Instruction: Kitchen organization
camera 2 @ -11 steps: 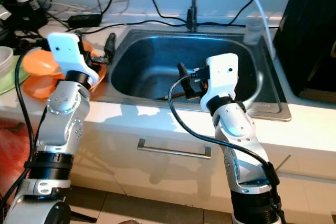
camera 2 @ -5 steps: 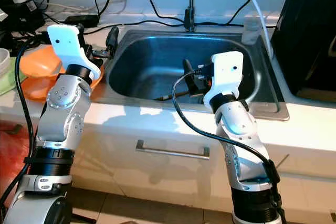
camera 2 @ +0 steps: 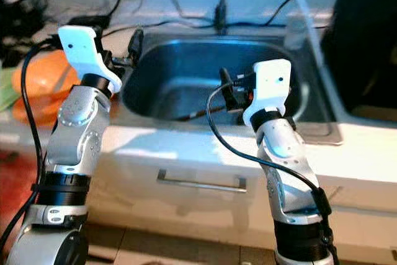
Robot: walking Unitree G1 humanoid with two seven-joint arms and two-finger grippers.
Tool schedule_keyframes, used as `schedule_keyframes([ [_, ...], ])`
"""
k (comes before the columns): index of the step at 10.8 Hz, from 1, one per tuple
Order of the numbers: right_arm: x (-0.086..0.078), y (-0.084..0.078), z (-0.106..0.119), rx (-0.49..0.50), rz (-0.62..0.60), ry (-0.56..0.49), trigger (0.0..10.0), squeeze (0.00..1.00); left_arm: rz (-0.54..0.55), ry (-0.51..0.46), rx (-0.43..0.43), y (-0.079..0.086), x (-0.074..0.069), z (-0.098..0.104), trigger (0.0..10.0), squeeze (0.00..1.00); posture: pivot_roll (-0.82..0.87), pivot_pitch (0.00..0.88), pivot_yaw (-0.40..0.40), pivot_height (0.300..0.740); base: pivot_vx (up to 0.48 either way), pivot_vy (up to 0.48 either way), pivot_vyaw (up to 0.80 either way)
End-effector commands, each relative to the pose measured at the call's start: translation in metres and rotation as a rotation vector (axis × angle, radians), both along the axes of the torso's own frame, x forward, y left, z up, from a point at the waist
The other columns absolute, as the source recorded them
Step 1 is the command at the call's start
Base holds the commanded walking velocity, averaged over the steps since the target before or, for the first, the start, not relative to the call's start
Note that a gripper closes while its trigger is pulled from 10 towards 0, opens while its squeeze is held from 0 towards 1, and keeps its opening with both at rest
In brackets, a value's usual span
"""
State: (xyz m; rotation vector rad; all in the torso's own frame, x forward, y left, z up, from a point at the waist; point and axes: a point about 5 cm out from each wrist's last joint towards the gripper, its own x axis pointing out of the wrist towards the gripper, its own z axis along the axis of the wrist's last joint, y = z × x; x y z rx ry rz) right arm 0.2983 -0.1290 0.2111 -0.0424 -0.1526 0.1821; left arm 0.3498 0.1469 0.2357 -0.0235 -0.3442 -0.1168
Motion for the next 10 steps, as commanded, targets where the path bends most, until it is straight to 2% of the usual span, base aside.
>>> schedule_keyframes([
  [1,0.0003,0.0013,0.003,0.0,-0.001,-0.018,10.0,0.0,0.011,0.001,-0.014,0.0034,0.0019,0.0043,10.0,0.0,0.0,0.0,0.087,0.74,0.0,0.0,0.0],
  [5,0.0001,0.0002,0.0025,0.003,-0.011,-0.016,10.0,0.0,0.022,0.027,-0.03,0.0068,0.0052,0.0038,10.0,0.0,0.0,0.0,0.09,0.74,0.0,0.0,0.0],
  [10,0.0002,-0.0005,0.002,0.002,-0.017,-0.015,10.0,0.0,0.028,0.053,-0.032,0.0066,0.0061,-0.0001,10.0,0.0,0.0,0.0,0.091,0.74,0.0,0.398,0.0],
])
